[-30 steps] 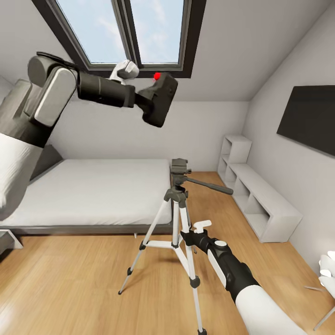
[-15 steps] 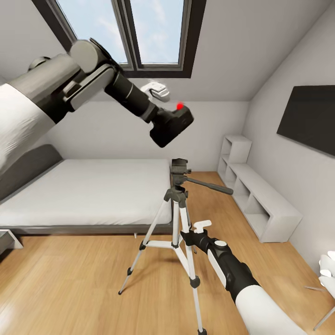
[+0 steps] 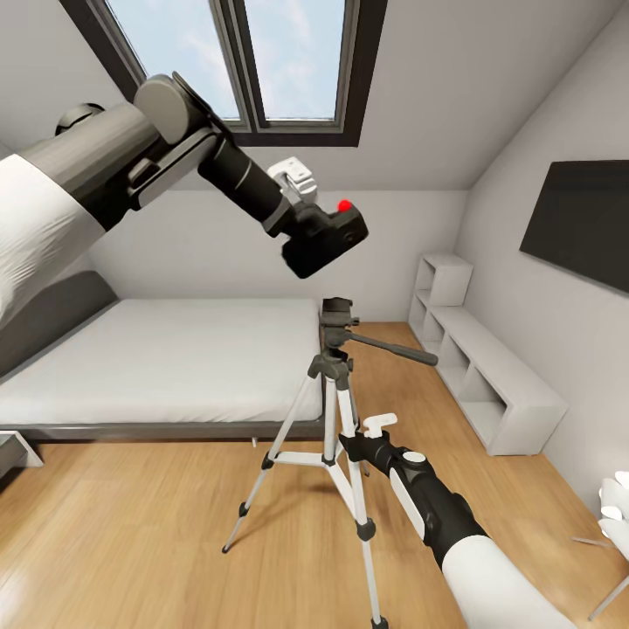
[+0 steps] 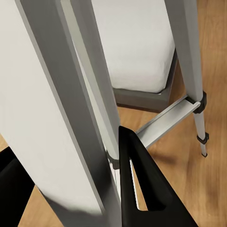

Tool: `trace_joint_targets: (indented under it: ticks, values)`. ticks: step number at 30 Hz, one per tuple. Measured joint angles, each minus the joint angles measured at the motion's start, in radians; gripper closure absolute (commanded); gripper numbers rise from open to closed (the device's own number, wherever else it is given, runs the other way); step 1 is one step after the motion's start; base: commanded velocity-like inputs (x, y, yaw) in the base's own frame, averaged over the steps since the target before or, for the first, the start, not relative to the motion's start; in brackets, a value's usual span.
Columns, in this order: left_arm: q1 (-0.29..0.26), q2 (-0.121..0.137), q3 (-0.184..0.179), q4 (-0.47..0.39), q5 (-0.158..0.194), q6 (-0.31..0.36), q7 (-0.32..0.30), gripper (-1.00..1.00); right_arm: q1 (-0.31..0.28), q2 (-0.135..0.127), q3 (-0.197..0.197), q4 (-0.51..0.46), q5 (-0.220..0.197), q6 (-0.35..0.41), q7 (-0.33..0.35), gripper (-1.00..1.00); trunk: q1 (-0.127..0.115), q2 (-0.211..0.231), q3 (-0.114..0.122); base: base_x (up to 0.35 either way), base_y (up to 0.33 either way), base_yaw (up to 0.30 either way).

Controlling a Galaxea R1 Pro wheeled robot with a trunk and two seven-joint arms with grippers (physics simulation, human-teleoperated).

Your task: Attach the digital camera to the camera tripod in the bedroom.

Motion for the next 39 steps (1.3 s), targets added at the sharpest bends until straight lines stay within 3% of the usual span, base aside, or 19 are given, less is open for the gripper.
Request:
trace_joint_targets:
  ticks: [11,19,23,26,30,31,37,39]
  values:
    - [0.000,0.000,0.023,0.024,-0.001,-0.037,-0.018,1.00,0.000,0.000,0.000,0.001,0.000,-0.001,0.000,1.00,0.000,0.000,0.000,0.000,0.000,0.000]
    - [0.000,-0.018,0.031,0.113,-0.008,-0.055,-0.030,1.00,0.000,0.000,-0.001,0.000,0.000,-0.001,0.000,1.00,0.000,0.000,0.000,0.000,0.000,0.000]
    - [0.000,-0.024,0.026,0.148,-0.006,-0.120,-0.088,1.00,0.000,0.000,-0.001,0.000,0.000,-0.001,0.000,1.00,0.000,0.000,0.000,0.000,0.000,0.000]
    - [0.000,-0.027,0.025,0.198,-0.017,-0.173,-0.179,1.00,0.000,0.000,0.000,0.000,0.001,-0.001,0.000,1.00,0.000,0.000,0.000,0.000,0.000,0.000]
    - [0.000,-0.030,0.024,0.291,-0.076,-0.219,-0.300,1.00,0.000,0.000,-0.001,0.001,0.001,-0.001,0.001,1.00,0.000,0.000,0.000,0.000,0.000,0.000]
    - [0.000,-0.032,0.023,0.320,-0.112,-0.237,-0.341,1.00,0.000,0.000,-0.001,0.000,0.002,-0.001,0.001,1.00,0.000,0.000,0.000,0.000,0.000,0.000]
    - [0.000,-0.058,0.028,0.381,-0.236,-0.294,-0.416,1.00,0.000,-0.004,-0.001,-0.001,0.000,0.000,0.004,1.00,0.000,0.000,0.000,0.000,0.000,0.000]
    - [0.000,-0.067,0.029,0.387,-0.250,-0.300,-0.422,1.00,0.000,-0.008,-0.001,0.000,-0.001,-0.002,0.006,1.00,0.000,0.000,0.000,0.000,0.000,0.000]
